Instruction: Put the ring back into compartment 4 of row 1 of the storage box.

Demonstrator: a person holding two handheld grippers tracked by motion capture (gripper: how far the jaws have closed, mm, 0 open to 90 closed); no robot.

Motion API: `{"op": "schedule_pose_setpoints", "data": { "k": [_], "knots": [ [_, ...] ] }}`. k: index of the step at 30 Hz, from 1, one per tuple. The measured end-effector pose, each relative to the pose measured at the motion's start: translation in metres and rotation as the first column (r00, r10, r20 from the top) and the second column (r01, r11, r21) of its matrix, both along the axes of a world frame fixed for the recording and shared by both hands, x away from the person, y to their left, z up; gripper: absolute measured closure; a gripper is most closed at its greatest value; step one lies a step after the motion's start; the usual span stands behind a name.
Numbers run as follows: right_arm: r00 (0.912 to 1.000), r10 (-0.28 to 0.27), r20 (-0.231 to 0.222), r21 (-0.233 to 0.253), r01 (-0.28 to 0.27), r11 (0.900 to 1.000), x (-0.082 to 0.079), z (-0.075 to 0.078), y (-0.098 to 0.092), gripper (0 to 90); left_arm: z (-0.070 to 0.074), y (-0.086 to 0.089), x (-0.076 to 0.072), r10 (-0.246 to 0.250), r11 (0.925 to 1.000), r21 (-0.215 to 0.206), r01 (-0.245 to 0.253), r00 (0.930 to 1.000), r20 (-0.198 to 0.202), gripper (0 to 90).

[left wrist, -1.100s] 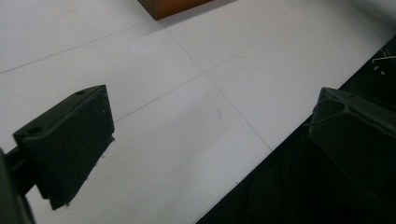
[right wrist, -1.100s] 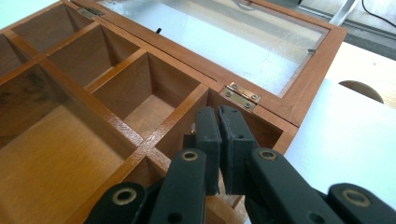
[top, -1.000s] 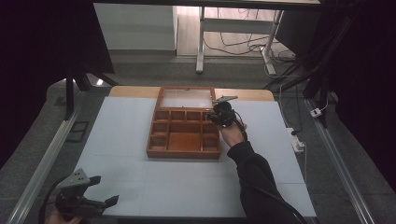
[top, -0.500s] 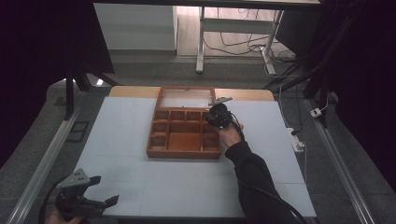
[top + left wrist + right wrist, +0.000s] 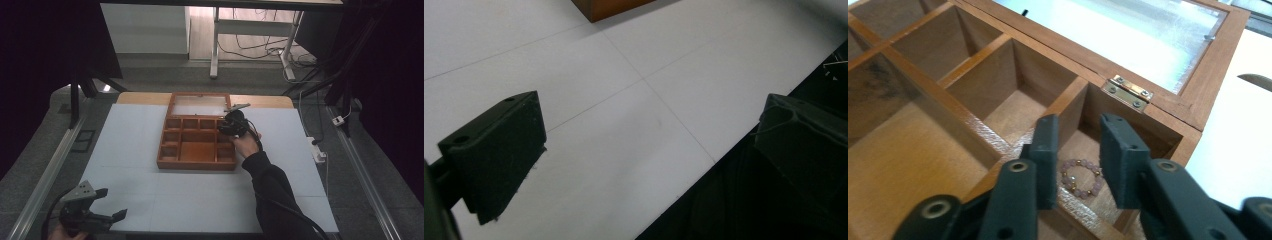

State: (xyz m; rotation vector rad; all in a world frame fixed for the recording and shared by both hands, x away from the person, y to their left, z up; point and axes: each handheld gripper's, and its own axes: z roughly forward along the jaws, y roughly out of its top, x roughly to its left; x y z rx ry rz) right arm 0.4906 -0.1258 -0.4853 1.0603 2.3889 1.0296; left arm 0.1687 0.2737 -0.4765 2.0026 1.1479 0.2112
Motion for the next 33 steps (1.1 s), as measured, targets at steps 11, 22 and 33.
{"op": "schedule_pose_setpoints", "data": {
  "k": [11,22,33],
  "knots": [
    [0.9989,0.027,-0.039,0.055,-0.024,0.998,-0.014,0.014,-0.004,46.7,0.0,0.0,0.0,0.002,1.0,-0.002,-0.002,1.0,-0.001,0.2],
    [0.9967,0.049,-0.065,0.095,-0.043,0.995,-0.025,0.02,-0.009,35.0,0.0,0.0,0.001,0.004,1.0,-0.004,-0.004,1.0,-0.002,0.2],
    [0.9951,0.068,-0.072,0.124,-0.058,0.991,-0.038,0.031,-0.015,21.6,0.0,0.001,0.001,0.002,0.9999,-0.01,-0.002,1.0,-0.003,0.2]
  ]
}}
